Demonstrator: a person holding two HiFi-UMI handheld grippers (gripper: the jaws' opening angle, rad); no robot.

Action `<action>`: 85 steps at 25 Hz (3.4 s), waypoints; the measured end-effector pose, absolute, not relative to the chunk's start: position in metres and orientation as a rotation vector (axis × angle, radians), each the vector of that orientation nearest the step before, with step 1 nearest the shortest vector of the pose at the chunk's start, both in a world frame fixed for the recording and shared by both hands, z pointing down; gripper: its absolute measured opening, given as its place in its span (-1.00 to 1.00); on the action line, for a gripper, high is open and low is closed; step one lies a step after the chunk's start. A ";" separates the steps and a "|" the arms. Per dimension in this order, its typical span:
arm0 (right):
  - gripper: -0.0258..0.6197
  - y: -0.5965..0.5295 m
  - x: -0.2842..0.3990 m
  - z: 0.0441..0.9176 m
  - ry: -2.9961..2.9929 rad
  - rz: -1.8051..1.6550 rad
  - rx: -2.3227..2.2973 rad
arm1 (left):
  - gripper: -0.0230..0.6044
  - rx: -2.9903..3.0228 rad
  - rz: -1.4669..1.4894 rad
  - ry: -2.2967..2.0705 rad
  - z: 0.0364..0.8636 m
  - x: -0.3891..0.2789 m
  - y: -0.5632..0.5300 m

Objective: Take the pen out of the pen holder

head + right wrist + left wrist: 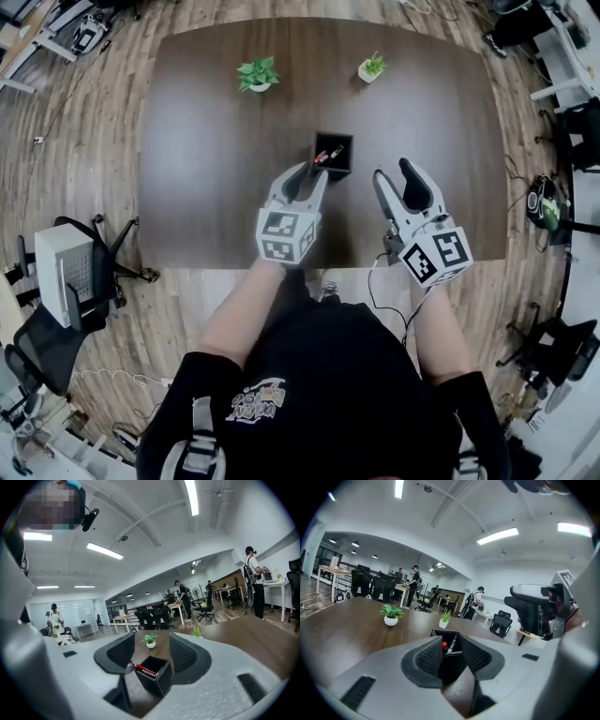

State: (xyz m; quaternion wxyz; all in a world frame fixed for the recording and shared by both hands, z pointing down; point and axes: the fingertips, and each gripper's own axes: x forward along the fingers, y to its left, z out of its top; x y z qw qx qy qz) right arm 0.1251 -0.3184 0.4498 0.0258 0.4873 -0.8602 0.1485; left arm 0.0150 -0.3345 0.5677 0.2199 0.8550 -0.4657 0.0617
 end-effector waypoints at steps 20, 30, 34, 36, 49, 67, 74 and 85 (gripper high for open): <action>-0.21 -0.334 0.125 0.472 -2.622 0.516 1.467 | -0.70 2.367 0.218 -1.350 0.588 0.015 -0.346; -0.22 -0.334 0.129 0.474 -2.619 0.530 1.466 | -0.72 2.453 0.345 -1.469 0.592 0.018 -0.345; -0.22 -0.335 0.133 0.474 -2.621 0.533 1.473 | -0.76 2.435 0.352 -1.491 0.593 0.017 -0.347; -0.23 -0.335 0.135 0.474 -2.622 0.535 1.478 | -0.79 2.430 0.358 -1.506 0.593 0.016 -0.348; -0.24 -0.333 0.143 0.473 -2.625 0.540 1.507 | -0.83 2.417 0.355 -1.531 0.591 0.015 -0.349; -0.74 -0.326 0.143 0.455 -2.665 0.482 1.530 | -0.83 2.455 0.305 -1.569 0.560 0.006 -0.344; -0.90 -0.321 0.140 0.446 -2.677 0.442 1.522 | -0.84 2.482 0.286 -1.578 0.543 0.003 -0.338; -0.91 -0.310 0.137 0.435 -2.738 0.423 1.503 | -0.84 2.529 0.260 -1.597 0.511 0.000 -0.322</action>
